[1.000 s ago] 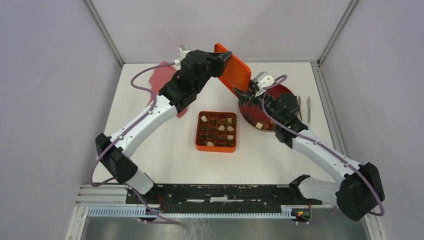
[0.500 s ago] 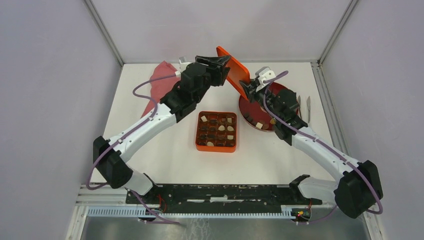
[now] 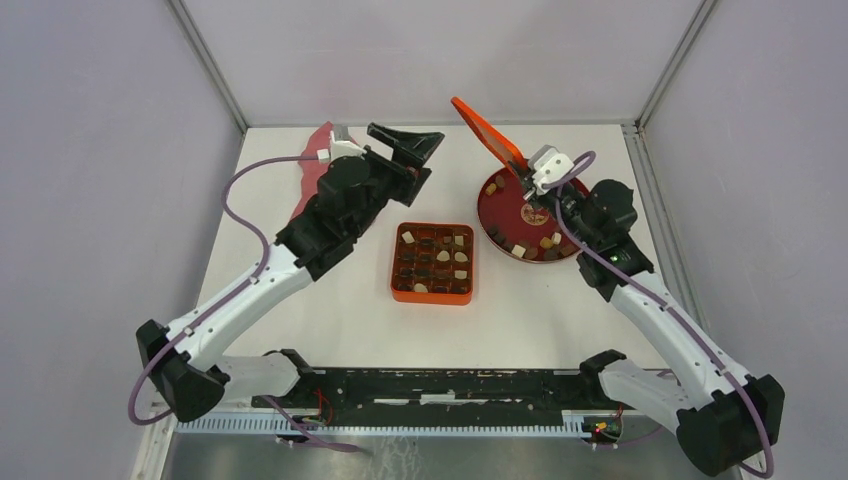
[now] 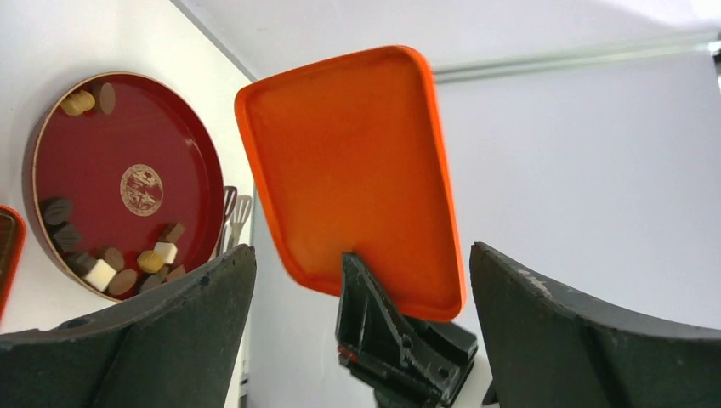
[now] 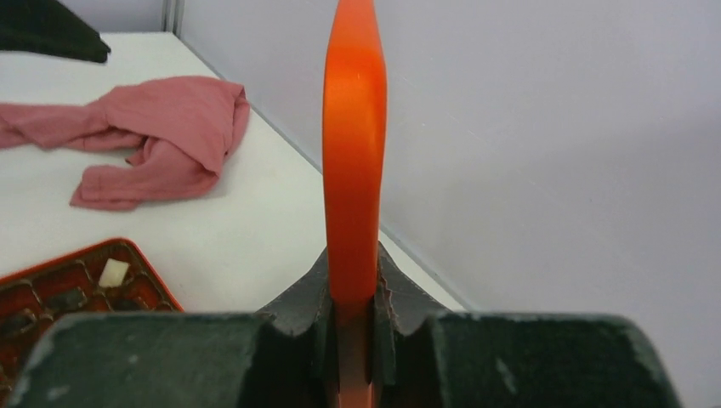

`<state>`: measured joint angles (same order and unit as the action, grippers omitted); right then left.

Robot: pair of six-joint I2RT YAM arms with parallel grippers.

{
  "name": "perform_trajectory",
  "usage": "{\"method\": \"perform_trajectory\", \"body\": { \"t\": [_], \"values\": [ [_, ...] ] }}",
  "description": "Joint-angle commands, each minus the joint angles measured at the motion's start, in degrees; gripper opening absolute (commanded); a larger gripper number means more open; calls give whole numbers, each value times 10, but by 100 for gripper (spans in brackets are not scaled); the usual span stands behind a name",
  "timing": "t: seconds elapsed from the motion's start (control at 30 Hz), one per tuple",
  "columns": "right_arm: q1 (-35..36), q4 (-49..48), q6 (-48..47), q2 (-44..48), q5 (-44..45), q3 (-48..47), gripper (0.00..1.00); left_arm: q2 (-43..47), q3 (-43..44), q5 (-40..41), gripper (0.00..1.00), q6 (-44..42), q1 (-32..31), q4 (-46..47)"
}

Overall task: Pack the chocolate
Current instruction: Adjust the box lid.

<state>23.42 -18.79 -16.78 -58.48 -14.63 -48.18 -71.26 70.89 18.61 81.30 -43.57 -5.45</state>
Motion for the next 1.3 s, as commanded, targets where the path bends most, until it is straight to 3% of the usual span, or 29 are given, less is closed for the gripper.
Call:
{"method": "perform_trajectory", "body": {
  "t": [0.0,0.27,0.4,0.7,1.03,1.27],
  "values": [
    [-8,95,-176,38,-42,-35,0,41,-39,-81,100,-141,1,51],
    [-17,114,-293,86,10,-16,0,32,-59,-161,100,-96,2,122],
    [-17,111,-335,104,20,-1,0,15,-38,-174,100,-91,2,108],
    [-16,95,-407,128,32,20,0,-13,-59,-159,100,-63,-22,232],
    [-7,73,-468,147,24,54,0,-87,6,-41,95,-11,-62,166],
    [20,61,-529,146,37,75,0,-172,130,3,77,26,-80,32]
  ]
}}
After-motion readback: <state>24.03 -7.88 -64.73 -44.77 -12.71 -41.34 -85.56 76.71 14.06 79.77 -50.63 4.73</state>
